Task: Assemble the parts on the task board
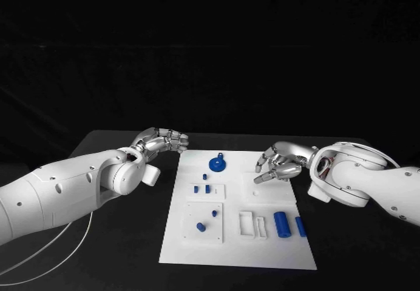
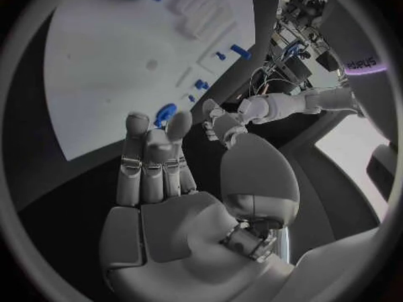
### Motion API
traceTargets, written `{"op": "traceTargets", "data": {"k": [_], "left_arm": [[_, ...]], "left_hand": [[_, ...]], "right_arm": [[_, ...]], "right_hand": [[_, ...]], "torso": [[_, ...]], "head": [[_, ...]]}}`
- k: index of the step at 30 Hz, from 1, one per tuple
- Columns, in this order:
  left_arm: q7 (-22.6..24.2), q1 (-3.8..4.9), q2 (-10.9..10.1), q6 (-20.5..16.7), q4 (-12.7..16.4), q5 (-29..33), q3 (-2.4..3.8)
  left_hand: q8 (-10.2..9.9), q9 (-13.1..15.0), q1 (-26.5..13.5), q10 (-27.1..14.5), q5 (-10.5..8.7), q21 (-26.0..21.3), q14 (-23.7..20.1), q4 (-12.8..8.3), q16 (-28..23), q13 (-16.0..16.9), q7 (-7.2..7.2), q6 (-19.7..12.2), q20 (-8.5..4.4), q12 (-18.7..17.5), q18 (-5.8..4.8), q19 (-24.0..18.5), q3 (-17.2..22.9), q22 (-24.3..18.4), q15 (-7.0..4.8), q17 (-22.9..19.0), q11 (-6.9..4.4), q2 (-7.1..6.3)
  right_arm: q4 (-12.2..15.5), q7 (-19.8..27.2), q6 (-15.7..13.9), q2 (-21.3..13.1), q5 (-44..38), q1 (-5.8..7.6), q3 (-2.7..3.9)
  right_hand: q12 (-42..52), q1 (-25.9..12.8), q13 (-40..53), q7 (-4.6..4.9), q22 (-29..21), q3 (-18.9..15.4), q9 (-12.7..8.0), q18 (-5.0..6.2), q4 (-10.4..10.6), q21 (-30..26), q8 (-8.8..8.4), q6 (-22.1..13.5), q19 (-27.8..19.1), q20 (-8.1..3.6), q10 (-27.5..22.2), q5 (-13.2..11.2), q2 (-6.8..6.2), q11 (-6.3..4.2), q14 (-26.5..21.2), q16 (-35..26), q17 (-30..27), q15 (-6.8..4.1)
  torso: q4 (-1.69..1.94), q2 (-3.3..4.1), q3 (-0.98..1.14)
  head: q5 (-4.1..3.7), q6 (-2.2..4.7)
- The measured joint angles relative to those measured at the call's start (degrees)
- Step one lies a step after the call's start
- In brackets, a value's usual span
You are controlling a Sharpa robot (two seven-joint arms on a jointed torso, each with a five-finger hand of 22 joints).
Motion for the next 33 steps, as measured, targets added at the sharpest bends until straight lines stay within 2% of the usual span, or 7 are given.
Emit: {"op": "traceTargets", "data": {"k": [1,7,10,17,19,24,33], "left_arm": [[0.01,-0.02,0.03,0.0,-0.06,0.02,0.0],[0.05,-0.17,0.1,0.04,-0.32,0.2,-0.02],[0.05,-0.39,0.1,0.06,-0.42,0.31,-0.02],[0.05,-0.6,0.01,0.1,-0.43,0.42,-0.04],[0.05,-0.74,-0.06,0.11,-0.38,0.45,-0.04],[0.04,-0.95,-0.36,0.14,-0.28,0.5,-0.07],[0.02,-1.11,-0.67,0.17,-0.12,0.56,-0.09]], "left_hand": [[0.0,0.0,0.0,0.0,0.0,0.0,0.0,0.0,0.0,0.0,0.0,0.0,0.0,0.0,0.0,0.0,0.0,0.03,0.0,0.04,0.0,0.0],[0.0,0.0,0.0,0.0,0.0,0.0,0.0,0.0,0.0,-0.06,0.0,0.0,0.0,0.0,0.0,0.0,0.0,0.03,0.0,0.04,0.0,0.0],[0.0,0.0,0.0,0.0,0.0,0.0,0.0,0.0,-0.22,-0.06,0.0,0.0,0.0,0.0,0.0,0.0,0.0,0.03,0.0,0.04,0.0,0.0],[0.0,0.0,0.0,0.0,0.0,0.0,0.0,0.0,-0.22,-0.05,0.0,0.0,0.0,0.0,0.0,0.0,0.0,0.02,0.0,0.09,0.0,0.0],[0.0,0.0,0.0,0.0,0.0,0.0,0.0,0.0,-0.22,-0.05,0.0,0.0,0.0,0.0,0.0,0.0,0.0,0.02,0.0,0.09,0.0,0.0],[0.0,0.0,0.0,0.0,0.0,0.0,0.0,-0.16,-0.22,-0.05,0.0,0.0,0.0,0.0,0.0,0.0,-0.16,0.07,0.0,0.09,0.0,0.0],[0.0,0.01,0.0,0.0,0.0,0.0,0.0,-0.14,-0.22,-0.1,0.0,0.0,0.0,0.0,-0.01,0.0,-0.18,0.07,0.0,0.14,0.0,0.0]], "right_arm": [[0.1,-0.77,1.31,-0.41,0.52,0.01,-0.11],[1.47,-5.01,7.43,-3.52,3.3,0.08,-0.93],[2.6,-6.19,9.68,-5.46,4.68,0.11,-1.84],[5.98,-8.24,11.96,-8.4,5.8,0.08,-3.56],[6.98,-8.64,12.01,-9.14,5.71,0.08,-3.73],[9.48,-9.8,12.0,-11.02,5.19,0.11,-3.8],[10.71,-11.28,13.38,-13.6,4.41,1.03,-3.92]], "right_hand": [[3.11,-0.25,2.93,-0.24,0.0,0.34,0.44,-0.03,0.53,0.11,0.32,0.24,0.0,0.0,-2.28,0.0,0.25,-0.13,-0.03,0.29,0.56,-0.03],[8.07,-2.26,7.53,-1.11,0.0,1.26,2.03,-0.13,3.01,1.31,0.97,1.11,0.0,0.0,-2.43,0.0,1.51,-0.26,-0.35,0.98,2.35,-0.33],[8.69,-3.66,8.19,-1.35,0.0,0.93,2.56,-0.47,3.98,1.66,1.25,1.35,0.16,-0.42,-2.51,0.0,2.4,-0.33,-0.35,1.31,2.79,-0.33],[9.14,-6.35,8.88,-1.84,-0.01,-0.17,3.47,-0.79,5.4,2.53,1.3,1.84,0.04,-0.99,-2.51,1.19,3.03,-0.32,-0.38,1.55,3.7,-0.73],[9.38,-6.72,9.02,-2.22,-0.01,-0.65,3.69,-0.83,5.2,2.71,1.31,3.01,-0.09,-1.42,-4.52,1.86,3.4,-0.54,-0.72,1.57,4.0,-1.07],[9.39,-8.67,9.22,-1.71,-0.01,-2.26,4.2,-0.82,5.38,3.28,1.33,3.3,0.07,-1.76,-5.35,1.99,3.4,-0.73,-0.69,1.81,4.45,-1.43],[9.39,-10.41,9.4,-1.94,-0.02,-4.59,4.89,-0.9,4.74,3.74,1.33,3.77,-0.15,-2.34,-5.02,2.22,4.6,-1.07,-0.54,2.1,5.23,-1.57]], "torso": [[-0.04,-0.08,0.0],[-0.26,-0.39,0.08],[-0.33,-0.47,0.08],[-0.48,-0.69,0.08],[-0.56,-0.77,0.05],[-0.75,-0.99,0.04],[-0.86,-1.14,-0.03]], "head": [[-0.29,0.0],[-1.28,-0.19],[-1.53,-0.29],[-2.18,-0.59],[-2.31,-0.74],[-2.57,-1.21],[-2.97,-1.59]]}}
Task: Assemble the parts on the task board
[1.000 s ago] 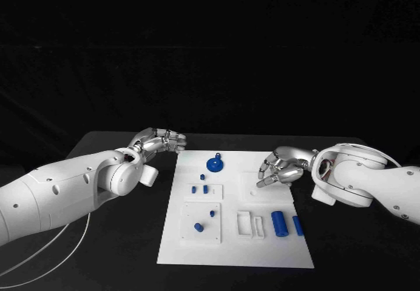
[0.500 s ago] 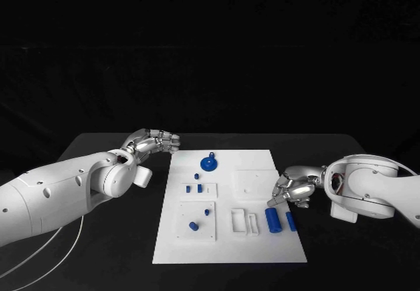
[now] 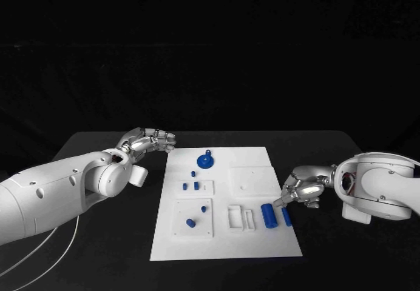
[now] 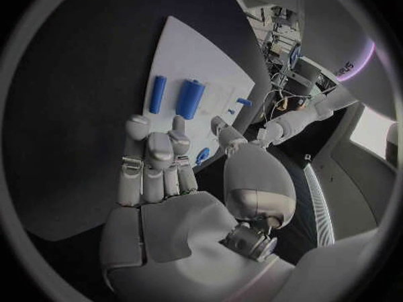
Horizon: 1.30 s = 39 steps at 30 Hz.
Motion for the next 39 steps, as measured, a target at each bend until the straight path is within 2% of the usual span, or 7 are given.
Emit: {"op": "traceTargets", "data": {"k": [3,9,11,13,22,39], "left_arm": [[-0.01,-0.01,-0.03,0.02,0.06,0.01,0.0],[-0.03,-0.02,-0.25,0.03,0.17,0.04,0.0],[-0.03,-0.02,-0.25,0.04,0.2,0.04,0.0],[-0.04,-0.02,-0.24,0.05,0.31,0.05,0.0],[-0.07,-0.03,-0.32,0.08,0.58,0.07,-0.02],[-0.11,-0.03,-0.42,0.14,0.63,0.11,-0.03]], "left_hand": [[0.0,0.0,0.0,0.0,0.0,0.0,0.0,0.13,0.0,0.0,0.0,0.0,0.0,0.0,0.0,0.0,-0.13,0.03,0.0,0.0,0.0,0.0],[0.0,-0.05,0.0,0.0,0.0,0.0,0.0,0.13,0.0,0.0,0.0,0.0,0.0,0.0,0.0,0.0,-0.13,0.05,0.0,0.06,0.0,0.0],[0.0,-0.05,0.0,0.0,0.0,0.0,0.0,0.13,0.0,0.0,0.0,0.0,0.0,0.0,0.0,0.0,-0.13,0.05,0.0,0.05,0.0,0.0],[0.0,-0.05,-0.13,0.0,0.0,0.0,0.0,0.13,0.0,0.0,0.0,0.0,0.0,0.0,0.0,0.0,-0.13,0.05,0.0,0.06,0.0,0.13],[0.0,-0.05,-0.23,0.0,0.0,-0.21,0.0,0.13,0.0,-0.05,0.0,0.0,0.0,0.0,0.0,0.0,-0.13,0.1,0.0,0.1,0.0,0.23],[0.0,-0.05,-0.23,0.0,0.0,-0.21,0.0,0.13,-0.23,-0.09,0.0,0.0,0.0,0.0,0.0,0.0,-0.13,0.15,0.0,0.21,0.0,0.23]], "right_arm": [[0.0,-0.41,0.76,-0.06,-0.12,0.33,-0.08],[0.34,-1.46,1.68,0.1,-0.21,0.3,-2.73],[0.34,-1.85,1.39,0.27,-0.16,0.27,-3.24],[0.27,-2.39,0.81,0.57,-0.03,0.29,-3.73],[0.23,-4.81,-1.99,2.43,0.63,0.29,-5.64],[-0.34,-6.87,-5.56,6.61,2.38,0.29,-6.58]], "right_hand": [[0.0,-0.63,0.0,-0.03,0.0,-0.47,0.11,-0.09,-0.15,0.31,0.0,0.05,0.03,-0.03,0.14,0.21,0.11,-0.14,0.09,0.0,0.25,-0.09],[0.0,-1.22,0.06,0.01,0.0,-1.04,0.18,-0.41,-0.21,0.33,0.0,0.19,0.0,-0.43,0.2,0.21,0.24,-0.2,0.11,0.0,0.42,-0.09],[0.0,-1.46,0.12,0.09,0.0,-1.36,0.16,-0.45,-0.41,0.33,-0.27,0.11,-0.01,-0.6,0.2,0.21,-0.01,-0.2,0.11,0.0,0.49,-0.09],[0.0,-1.51,0.44,0.54,0.0,-1.41,-0.13,-0.49,-0.47,0.33,-1.38,-0.84,-0.01,-0.61,0.07,0.21,-0.06,-0.06,0.11,0.0,0.63,-0.08],[0.21,-1.51,0.82,0.74,-0.01,-1.57,-0.2,-0.51,-0.63,0.33,-1.71,-1.46,-0.01,-0.61,-0.13,0.44,-0.06,0.13,0.1,0.0,0.76,-0.08],[0.4,-1.73,1.04,0.72,-0.02,-1.57,0.17,-0.51,-0.63,0.58,-1.62,-1.83,-0.02,-0.58,-0.32,1.38,-0.28,0.33,0.12,0.0,0.89,-0.05]], "torso": [[0.05,0.01,0.0],[0.07,0.06,-0.1],[0.07,0.07,-0.12],[0.07,0.07,-0.14],[0.14,0.1,-0.21],[0.1,0.14,-0.16]], "head": [[-0.11,-0.04],[-0.21,-0.18],[-0.21,-0.3],[-0.22,-0.4],[-0.04,-0.82],[0.22,-1.36]]}}
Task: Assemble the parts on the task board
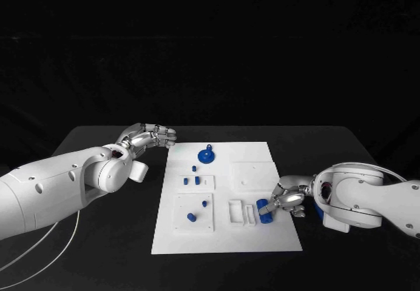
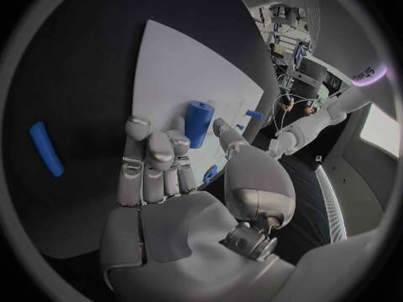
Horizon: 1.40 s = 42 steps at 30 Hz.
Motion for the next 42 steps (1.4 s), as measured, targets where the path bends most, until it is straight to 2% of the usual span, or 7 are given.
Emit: {"op": "traceTargets", "data": {"k": [5,11,27,31,34,39,42], "left_arm": [[-0.04,0.0,0.0,0.05,0.01,0.01,0.0],[-0.09,0.0,-0.06,0.1,0.01,0.01,0.0],[-0.22,0.0,-0.06,0.28,0.02,0.03,0.0],[-0.24,0.0,-0.08,0.3,0.02,0.03,0.0],[-0.25,0.0,-0.11,0.31,0.01,0.03,0.0],[-0.27,-0.01,-0.15,0.32,-0.05,0.04,0.0],[-0.28,0.0,-0.13,0.33,-0.05,0.04,0.0]], "left_hand": [[0.0,-0.06,0.0,0.0,0.0,0.0,0.0,0.15,0.0,0.0,0.21,-0.21,0.0,0.0,0.0,0.0,-0.15,0.0,0.0,0.0,0.0,0.0],[0.0,-0.05,0.0,0.0,0.0,0.0,0.0,0.15,0.0,0.0,0.19,-0.24,0.0,0.0,0.0,0.0,-0.15,0.0,0.0,0.05,0.0,0.0],[0.0,-0.05,-0.2,0.0,0.0,0.0,0.0,0.15,-0.22,-0.05,0.07,-0.36,0.0,0.0,0.0,0.0,-0.15,0.04,0.0,0.1,0.0,0.2],[0.0,-0.05,-0.2,0.0,0.0,0.0,0.0,0.15,-0.22,-0.04,0.07,-0.35,0.0,0.0,0.0,0.0,-0.15,0.08,0.0,0.1,0.0,0.2],[0.0,-0.1,-0.2,0.0,0.0,0.0,0.0,0.15,-0.22,-0.04,0.07,-0.35,0.0,0.0,0.0,0.0,-0.15,0.08,0.0,0.16,0.0,0.19],[0.0,-0.1,-0.19,0.0,0.0,0.0,0.0,0.15,-0.22,-0.09,0.07,-0.35,0.0,0.0,0.0,0.0,-0.15,0.08,0.0,0.16,0.0,0.19],[0.0,-0.1,-0.19,0.0,0.0,0.0,0.0,0.15,-0.22,-0.09,0.07,-0.35,0.0,0.0,0.0,0.0,-0.15,0.07,0.0,0.15,0.0,0.19]], "right_arm": [[-0.66,-0.47,-1.11,1.27,0.37,-0.13,-0.07],[-1.28,-0.76,-2.59,2.54,0.98,-0.68,-0.17],[-1.83,-1.24,-4.69,3.97,5.53,-1.26,-0.14],[-1.43,-1.09,-5.23,3.46,6.41,-1.34,-0.16],[-0.83,-0.9,-5.56,2.94,7.32,-1.43,-0.24],[0.4,-0.67,-5.92,1.82,9.69,-1.06,-0.51],[0.96,-0.67,-5.95,1.41,10.99,-0.3,-0.75]], "right_hand": [[0.0,-0.34,0.17,0.27,0.0,0.1,0.12,-0.01,-0.59,0.0,-0.02,0.28,0.0,0.01,0.01,1.77,0.85,0.0,0.01,0.0,0.11,0.01],[-0.01,1.6,0.23,0.22,0.0,1.91,11.24,-0.31,-2.74,0.43,-0.11,0.9,-0.08,0.09,0.02,3.59,3.98,0.01,0.09,0.0,0.3,0.09],[-0.09,2.49,0.21,0.14,0.0,5.01,13.37,-0.93,-3.41,1.0,-0.21,1.73,0.0,0.21,0.44,2.98,3.79,0.19,0.48,-0.28,0.49,0.49],[-0.46,3.34,0.0,0.05,0.0,8.32,13.36,-0.93,-1.86,1.11,-1.46,2.47,0.05,0.42,0.83,0.3,3.01,0.01,0.49,-0.56,0.64,0.5],[-0.46,4.51,-0.02,0.04,0.0,11.19,11.13,-0.92,0.87,1.32,-1.66,2.67,0.23,0.61,1.04,-3.0,1.85,0.0,0.49,-0.73,0.77,0.5],[-0.47,4.63,-0.01,0.06,0.0,13.67,0.36,-0.93,1.02,1.55,-1.66,3.05,0.23,0.62,1.04,-3.84,1.72,0.0,0.8,-0.78,0.86,0.4],[-0.47,4.63,-0.01,0.09,0.0,14.5,-0.44,-0.92,0.21,1.55,-1.82,3.02,0.13,0.71,1.04,-3.84,1.72,0.0,0.79,-0.78,0.87,0.4]], "torso": [[0.01,-0.01,-0.03],[0.0,-0.02,-0.05],[0.03,-0.03,-0.12],[0.04,-0.03,-0.17],[0.04,-0.03,-0.15],[0.0,-0.04,-0.1],[-0.01,-0.04,-0.09]], "head": [[0.04,-0.05],[0.05,-0.14],[-0.01,-0.24],[0.07,-0.17],[0.17,-0.16],[0.32,-0.2],[0.39,-0.2]]}}
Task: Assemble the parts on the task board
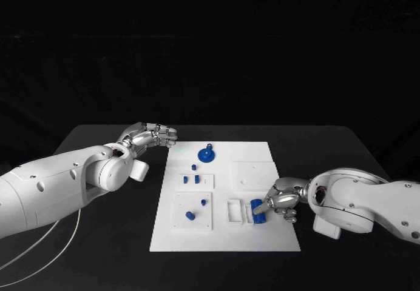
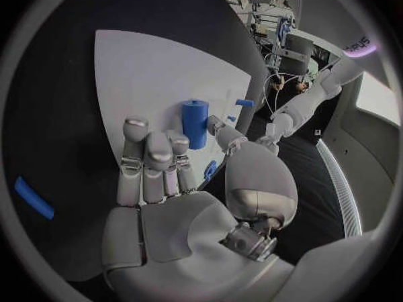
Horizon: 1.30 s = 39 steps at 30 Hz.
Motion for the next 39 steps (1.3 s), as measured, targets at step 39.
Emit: {"op": "traceTargets", "data": {"k": [39], "left_arm": [[-0.13,0.0,-0.22,0.19,0.23,0.01,0.0]], "left_hand": [[0.0,-0.04,0.01,0.0,0.0,-0.23,0.0,0.0,0.0,-0.04,0.02,0.03,0.0,0.0,0.0,0.0,0.0,0.08,0.0,0.16,0.0,-0.01]], "right_arm": [[-1.98,-0.48,-0.49,7.45,5.02,1.17,0.19]], "right_hand": [[-0.21,-1.47,0.06,-0.11,0.0,0.71,0.91,0.0,-0.18,0.21,0.29,-0.12,-0.11,0.12,0.0,1.02,-1.47,0.01,0.08,-0.21,0.16,0.14]], "torso": [[0.05,0.07,-0.08]], "head": [[0.66,-0.57]]}}
